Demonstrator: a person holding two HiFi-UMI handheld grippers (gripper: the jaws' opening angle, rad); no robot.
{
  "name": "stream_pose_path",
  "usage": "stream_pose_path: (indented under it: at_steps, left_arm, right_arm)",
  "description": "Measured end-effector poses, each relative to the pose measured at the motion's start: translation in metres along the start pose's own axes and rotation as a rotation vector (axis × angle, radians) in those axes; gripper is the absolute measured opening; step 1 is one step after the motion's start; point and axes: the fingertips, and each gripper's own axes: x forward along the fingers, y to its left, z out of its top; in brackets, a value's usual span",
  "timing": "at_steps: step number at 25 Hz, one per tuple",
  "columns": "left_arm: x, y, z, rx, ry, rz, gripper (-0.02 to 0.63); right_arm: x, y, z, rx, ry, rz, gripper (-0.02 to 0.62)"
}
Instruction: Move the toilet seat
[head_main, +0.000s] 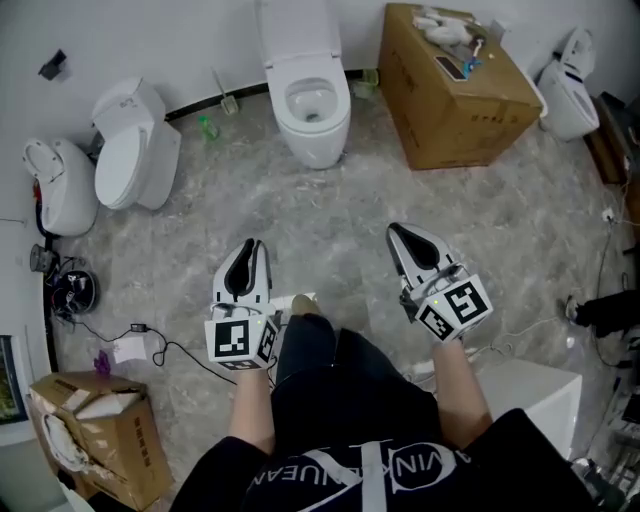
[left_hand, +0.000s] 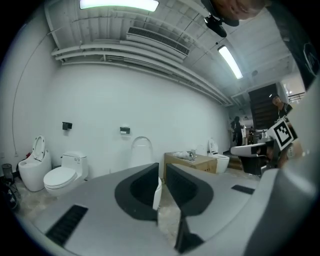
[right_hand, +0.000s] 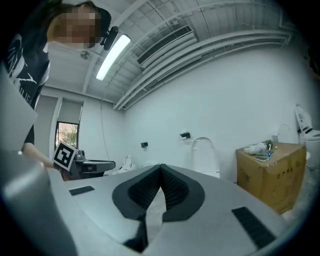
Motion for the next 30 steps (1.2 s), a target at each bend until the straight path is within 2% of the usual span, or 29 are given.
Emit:
stream_pose_path:
  at_steps: [4,7,9,12,17,22,30]
  left_arm:
    - [0.007,0.004,-0.009,-0.022,0.026,0.004,0.049]
    - [0.009,0.005,-0.026,-0.042,0.060,0.000,0.049]
    - [0.015,0.007,-0.033,-0.055,0.076,-0.001,0.055]
    - [0.033,0.010,-0.039,-0.076,0.085,-0.014,0.098]
    - [0.061,0.031,-0.068,-0.097,0.132,-0.029,0.147]
    - [0.129,0.063,-0.100,-0.133,0.178,-0.040,0.147]
    - [0.240,0.092,-0.143,-0.160,0.255,-0.135,0.150]
  right_arm:
    - [0.008,-0.010,-0.007,0.022,0.003,0.001,0.009]
    - [0.013,-0.021,-0.021,0.054,0.009,-0.030,0.009]
    - [0.018,-0.028,-0.029,0.075,0.016,-0.040,0.037]
    - [0.032,-0.039,-0.038,0.095,0.028,-0.043,0.118]
    - [0.057,-0.053,-0.068,0.116,0.081,-0.064,0.132]
    - [0.097,-0.087,-0.100,0.132,0.158,-0.085,0.140]
    - [0.203,-0.127,-0.163,0.176,0.254,-0.079,0.148]
